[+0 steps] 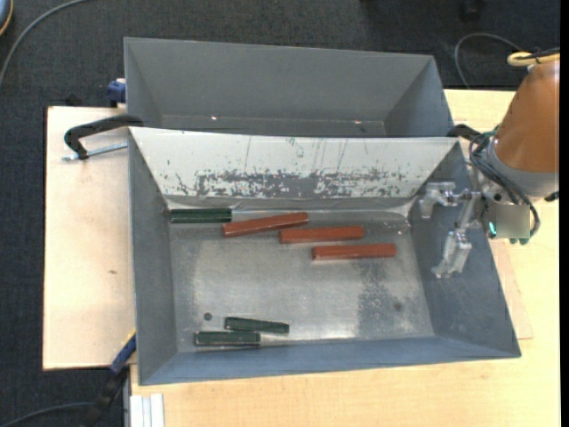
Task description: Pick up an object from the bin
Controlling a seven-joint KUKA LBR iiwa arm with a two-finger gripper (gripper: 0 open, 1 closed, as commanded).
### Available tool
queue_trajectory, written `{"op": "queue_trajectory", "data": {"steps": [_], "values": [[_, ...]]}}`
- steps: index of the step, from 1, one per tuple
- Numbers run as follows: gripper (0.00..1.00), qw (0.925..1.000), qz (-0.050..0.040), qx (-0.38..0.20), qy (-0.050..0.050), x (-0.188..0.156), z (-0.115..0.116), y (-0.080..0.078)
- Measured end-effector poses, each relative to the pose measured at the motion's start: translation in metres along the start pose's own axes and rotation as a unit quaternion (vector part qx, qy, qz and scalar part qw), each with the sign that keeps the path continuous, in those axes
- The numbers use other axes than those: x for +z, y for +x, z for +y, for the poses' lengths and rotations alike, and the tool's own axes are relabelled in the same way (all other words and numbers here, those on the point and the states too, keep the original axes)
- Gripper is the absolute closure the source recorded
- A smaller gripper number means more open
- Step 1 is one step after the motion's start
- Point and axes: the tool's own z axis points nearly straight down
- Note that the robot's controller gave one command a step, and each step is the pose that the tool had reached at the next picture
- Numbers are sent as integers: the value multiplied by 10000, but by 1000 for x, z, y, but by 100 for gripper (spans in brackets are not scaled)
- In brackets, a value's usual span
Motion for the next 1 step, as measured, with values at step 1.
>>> {"op": "queue_trajectory", "data": {"steps": [1], "values": [[0,10000,0,97,-12,124,37,-25]]}}
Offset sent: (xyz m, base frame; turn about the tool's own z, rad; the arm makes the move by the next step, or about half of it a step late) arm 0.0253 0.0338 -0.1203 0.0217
